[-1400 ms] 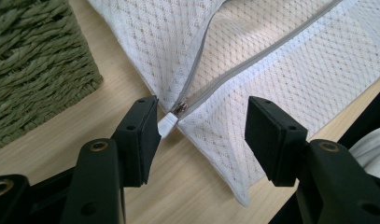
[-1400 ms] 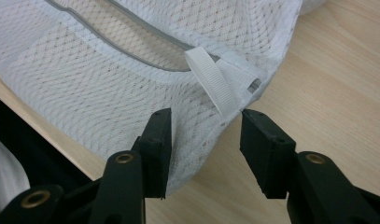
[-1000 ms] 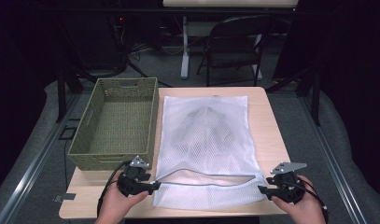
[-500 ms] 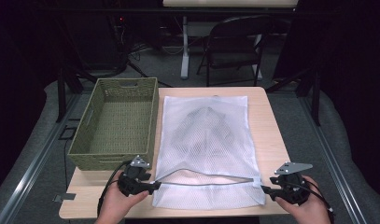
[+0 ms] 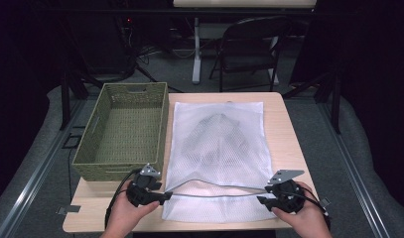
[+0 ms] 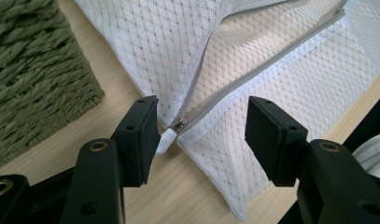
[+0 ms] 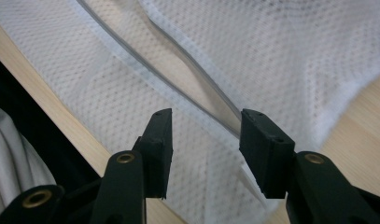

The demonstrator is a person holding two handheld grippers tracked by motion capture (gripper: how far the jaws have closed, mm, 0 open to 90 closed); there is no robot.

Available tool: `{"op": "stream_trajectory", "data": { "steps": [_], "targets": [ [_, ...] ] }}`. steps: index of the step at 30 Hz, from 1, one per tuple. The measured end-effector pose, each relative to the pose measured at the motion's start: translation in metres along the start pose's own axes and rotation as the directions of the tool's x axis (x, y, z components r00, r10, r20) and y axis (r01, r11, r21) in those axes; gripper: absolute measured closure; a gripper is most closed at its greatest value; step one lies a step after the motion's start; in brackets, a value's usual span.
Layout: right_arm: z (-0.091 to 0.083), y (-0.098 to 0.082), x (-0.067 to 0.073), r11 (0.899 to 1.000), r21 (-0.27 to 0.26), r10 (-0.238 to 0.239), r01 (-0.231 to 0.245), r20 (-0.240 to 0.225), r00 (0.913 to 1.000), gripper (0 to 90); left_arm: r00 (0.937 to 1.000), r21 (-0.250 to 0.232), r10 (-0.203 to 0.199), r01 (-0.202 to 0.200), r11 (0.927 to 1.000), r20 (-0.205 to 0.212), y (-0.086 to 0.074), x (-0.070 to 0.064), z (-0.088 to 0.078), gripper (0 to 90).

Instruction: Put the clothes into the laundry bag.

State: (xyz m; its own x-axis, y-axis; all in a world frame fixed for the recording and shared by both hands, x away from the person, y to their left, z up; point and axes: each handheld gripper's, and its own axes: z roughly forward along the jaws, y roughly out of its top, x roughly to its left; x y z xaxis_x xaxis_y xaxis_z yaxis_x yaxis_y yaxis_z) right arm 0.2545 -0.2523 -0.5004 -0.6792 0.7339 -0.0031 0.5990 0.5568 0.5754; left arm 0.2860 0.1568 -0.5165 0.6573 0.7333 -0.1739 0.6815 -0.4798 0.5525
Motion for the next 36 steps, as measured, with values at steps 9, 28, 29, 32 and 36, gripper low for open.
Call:
{"op": "stream_trajectory", "data": {
  "steps": [9, 28, 29, 32, 36],
  "targets": [
    [0.024, 0.018, 0.024, 0.997, -0.021, -0.080, 0.079, -0.059, 0.9950, 57.2, 0.9999, -0.022, 0.007, -0.007, 0.9997, 0.009, -0.001, -0.003, 0.006, 44.8],
    [0.055, 0.011, 0.051, 0.988, -0.083, -0.143, 0.132, -0.132, 0.9809, 60.9, 0.9966, -0.010, 0.076, -0.076, 0.9971, 0.033, -0.008, -0.017, 0.024, 45.1],
    [0.055, 0.011, 0.052, 0.987, -0.081, -0.149, 0.139, -0.136, 0.9794, 60.9, 0.9964, -0.009, 0.078, -0.077, 0.9970, 0.035, -0.008, -0.017, 0.024, 45.1],
    [0.056, 0.009, 0.054, 0.985, -0.100, -0.156, 0.142, -0.146, 0.9769, 60.6, 0.9960, -0.007, 0.083, -0.083, 0.9965, 0.034, -0.010, -0.018, 0.026, 45.1],
    [0.057, 0.007, 0.055, 0.983, -0.112, -0.162, 0.147, -0.140, 0.9768, 59.7, 0.9953, -0.003, 0.088, -0.088, 0.9961, 0.041, -0.011, -0.018, 0.027, 45.1]
  ]
}}
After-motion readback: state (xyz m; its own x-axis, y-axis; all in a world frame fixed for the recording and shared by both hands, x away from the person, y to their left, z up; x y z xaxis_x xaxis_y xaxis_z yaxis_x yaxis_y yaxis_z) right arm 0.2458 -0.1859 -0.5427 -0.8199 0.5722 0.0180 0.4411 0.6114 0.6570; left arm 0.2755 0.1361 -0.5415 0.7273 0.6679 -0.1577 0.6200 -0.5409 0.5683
